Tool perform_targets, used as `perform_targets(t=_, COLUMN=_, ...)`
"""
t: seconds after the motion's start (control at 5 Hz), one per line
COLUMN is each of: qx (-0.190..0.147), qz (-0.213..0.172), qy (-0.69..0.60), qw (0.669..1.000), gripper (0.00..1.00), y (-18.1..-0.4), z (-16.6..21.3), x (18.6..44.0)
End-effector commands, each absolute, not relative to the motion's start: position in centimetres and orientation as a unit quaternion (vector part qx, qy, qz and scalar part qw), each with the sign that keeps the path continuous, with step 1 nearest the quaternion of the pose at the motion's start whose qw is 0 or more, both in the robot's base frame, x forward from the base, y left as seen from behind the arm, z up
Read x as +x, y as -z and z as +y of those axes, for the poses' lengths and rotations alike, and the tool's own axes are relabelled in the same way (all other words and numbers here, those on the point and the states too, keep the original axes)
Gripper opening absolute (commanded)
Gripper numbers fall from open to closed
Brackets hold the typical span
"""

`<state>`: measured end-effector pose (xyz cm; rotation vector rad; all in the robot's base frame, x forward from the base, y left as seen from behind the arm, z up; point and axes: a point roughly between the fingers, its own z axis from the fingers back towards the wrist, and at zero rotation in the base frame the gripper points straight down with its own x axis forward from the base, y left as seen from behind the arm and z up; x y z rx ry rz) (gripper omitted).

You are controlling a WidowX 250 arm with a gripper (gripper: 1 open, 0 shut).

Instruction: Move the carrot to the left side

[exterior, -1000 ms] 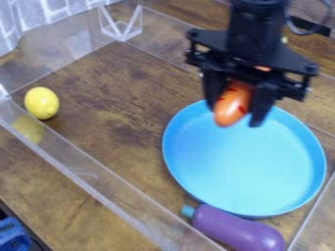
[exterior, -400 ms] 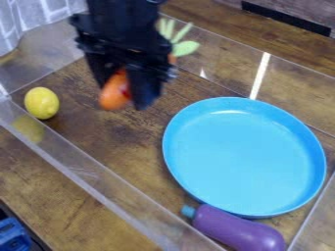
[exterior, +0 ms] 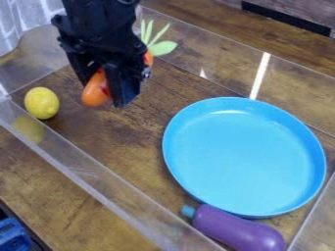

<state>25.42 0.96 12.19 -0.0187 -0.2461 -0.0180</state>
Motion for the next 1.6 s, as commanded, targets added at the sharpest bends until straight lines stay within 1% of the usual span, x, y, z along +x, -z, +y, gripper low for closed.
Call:
perform_targets(t=0.0, qx=-0.001, qz=-0.129, qy=0.016, qw=0.992, gripper=0.0, y=-12.4, z=0.9, x=25.9)
perform_targets(t=0.4, qx=0.013, qz=-0.106, qy=0.041, qw=0.993, gripper=0.0, y=-10.8, z=1.7, x=25.9)
perform_targets(t=0.8, qx=0.024, qz=-0.09, qy=0.071, qw=0.993, gripper=0.0, y=-9.3, z=3.6, x=25.8)
perform_targets(t=1.2, qx=0.042, qz=-0.076, qy=0.012, qw=0.996, gripper=0.0, y=-7.2, z=5.1, x=26.3)
perform_targets(t=1.4, qx=0.049, qz=-0.072, qy=0.006, qw=0.996, gripper=0.0, y=-8.2, z=5.2, x=26.3)
